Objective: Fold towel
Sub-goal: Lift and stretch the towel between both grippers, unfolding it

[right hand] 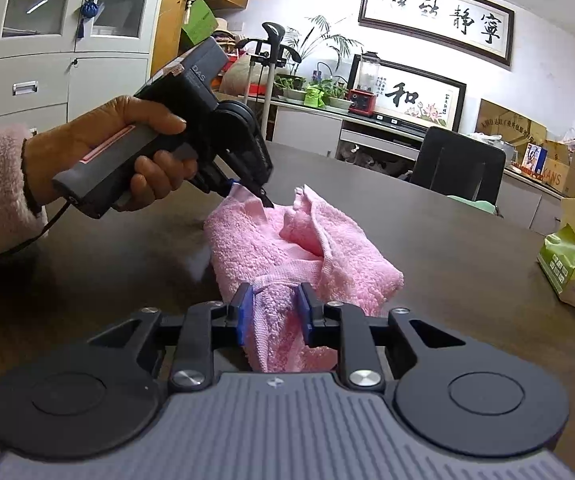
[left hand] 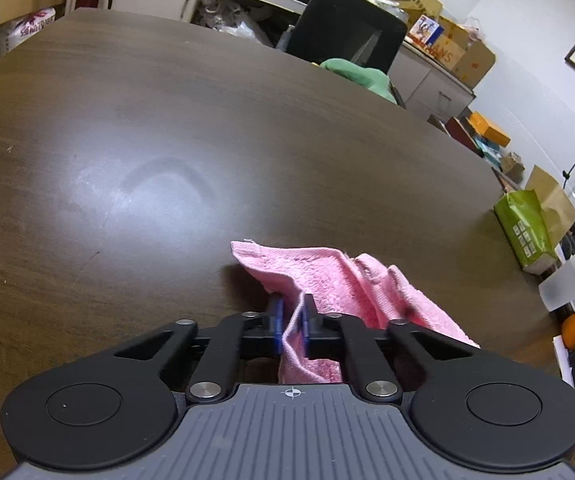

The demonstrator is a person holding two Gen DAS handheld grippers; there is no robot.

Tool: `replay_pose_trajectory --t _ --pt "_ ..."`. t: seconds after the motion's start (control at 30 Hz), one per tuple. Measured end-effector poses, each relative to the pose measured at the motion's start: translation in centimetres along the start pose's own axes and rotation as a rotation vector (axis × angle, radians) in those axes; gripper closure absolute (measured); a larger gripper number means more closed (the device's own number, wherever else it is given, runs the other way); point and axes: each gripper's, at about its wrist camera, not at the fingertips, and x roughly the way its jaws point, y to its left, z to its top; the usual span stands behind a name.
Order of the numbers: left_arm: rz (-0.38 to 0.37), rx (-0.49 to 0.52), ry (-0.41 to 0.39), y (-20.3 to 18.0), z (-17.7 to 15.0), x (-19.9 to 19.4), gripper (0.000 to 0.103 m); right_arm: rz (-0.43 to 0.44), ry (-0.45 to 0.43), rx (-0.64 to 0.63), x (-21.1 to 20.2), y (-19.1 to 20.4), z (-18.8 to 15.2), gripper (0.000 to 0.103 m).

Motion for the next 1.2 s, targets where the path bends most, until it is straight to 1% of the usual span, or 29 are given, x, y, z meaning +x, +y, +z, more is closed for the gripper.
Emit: replay_pose_trajectory --t 0.03,0.1,0.13,0.17,0.23,0.27,0.33,0.37,0.4,0.43,0.53,0.67,0.73,0.77,0.87,0.9,1.0,1.03,1.1,1.17,1.2 --pt "-0.001 0.002 -0.004 0.0 -0.1 -0.1 0.1 0.005 0.0 -0.002 -0.1 0.0 -0.1 0.071" --pt "-0.004 0.004 -0.013 -0.1 -0.2 -0.3 0.101 0.009 0.002 -0.013 -0.1 0.0 -0.3 0.06" --pt "-0.01 0.002 -0.019 -0.2 -0.3 -0.4 0.101 0.01 0.004 -0.028 -0.1 0.1 -0.3 0.056" --pt "-0.017 0.0 -0.026 -0.3 -0.4 -0.6 0.101 0.011 0.003 -0.036 -0.2 0.1 -0.3 0.056" --pt "-0.027 -0.003 -0.037 -0.4 -0.5 -0.9 0.101 0.001 0.002 -0.044 -0.2 0.0 -0.5 0.064" --pt "-0.031 -0.004 -0.041 -0.4 -0.6 -1.1 0.101 -0.004 0.001 -0.043 -0.3 -0.1 -0.5 0.069" --pt "-0.04 -0.009 -0.054 -0.4 -0.7 -1.5 0.101 0.006 0.0 -0.01 -0.4 -0.9 -0.7 0.079" --pt "-0.044 -0.012 -0.061 -0.4 -0.8 -1.7 0.101 0.007 -0.001 0.02 -0.5 -1.4 -0.7 0.088" --pt "-0.048 -0.015 -0.067 -0.4 -0.9 -2.0 0.101 0.007 -0.002 0.05 -0.6 -1.9 -0.8 0.095" --pt "-0.051 -0.018 -0.074 -0.3 -0.9 -2.2 0.101 0.006 -0.003 0.081 -0.7 -2.4 -0.9 0.097" --pt "-0.061 -0.031 -0.097 -0.1 -1.2 -3.0 0.102 -0.038 -0.047 0.161 -1.7 -4.1 -1.2 0.098" --pt "-0.082 -0.051 -0.137 -0.1 -1.6 -4.4 0.102 -0.02 -0.138 0.312 -4.2 -7.3 -1.4 0.099" --pt "-0.103 -0.058 -0.165 -0.1 -1.9 -5.7 0.102 -0.006 -0.17 0.356 -5.2 -8.6 -1.5 0.099" --pt "-0.113 -0.059 -0.175 0.0 -2.0 -6.3 0.102 -0.001 -0.178 0.365 -5.5 -8.9 -1.6 0.099" --pt "-0.146 -0.05 -0.219 -0.3 -2.8 -8.7 0.102 0.025 -0.236 0.396 -7.4 -10.1 -2.2 0.099" --pt "-0.157 -0.049 -0.234 -0.4 -3.1 -9.6 0.102 0.04 -0.267 0.406 -8.5 -10.5 -2.5 0.099" --pt "-0.186 -0.046 -0.269 -0.7 -3.8 -12.0 0.102 0.06 -0.313 0.425 -10.1 -11.3 -2.9 0.099" --pt "-0.195 -0.042 -0.285 -0.9 -4.1 -12.8 0.102 0.079 -0.333 0.436 -10.9 -11.6 -2.9 0.099" --pt "-0.213 -0.034 -0.315 -1.3 -4.7 -14.3 0.102 0.089 -0.364 0.446 -12.0 -12.2 -2.7 0.099" --pt "-0.215 -0.044 -0.338 -1.7 -4.8 -15.0 0.102 0.092 -0.363 0.448 -12.1 -12.7 -2.1 0.099" --pt "-0.2 -0.059 -0.339 -2.0 -4.5 -15.1 0.101 0.091 -0.357 0.448 -12.0 -13.1 -1.8 0.099"
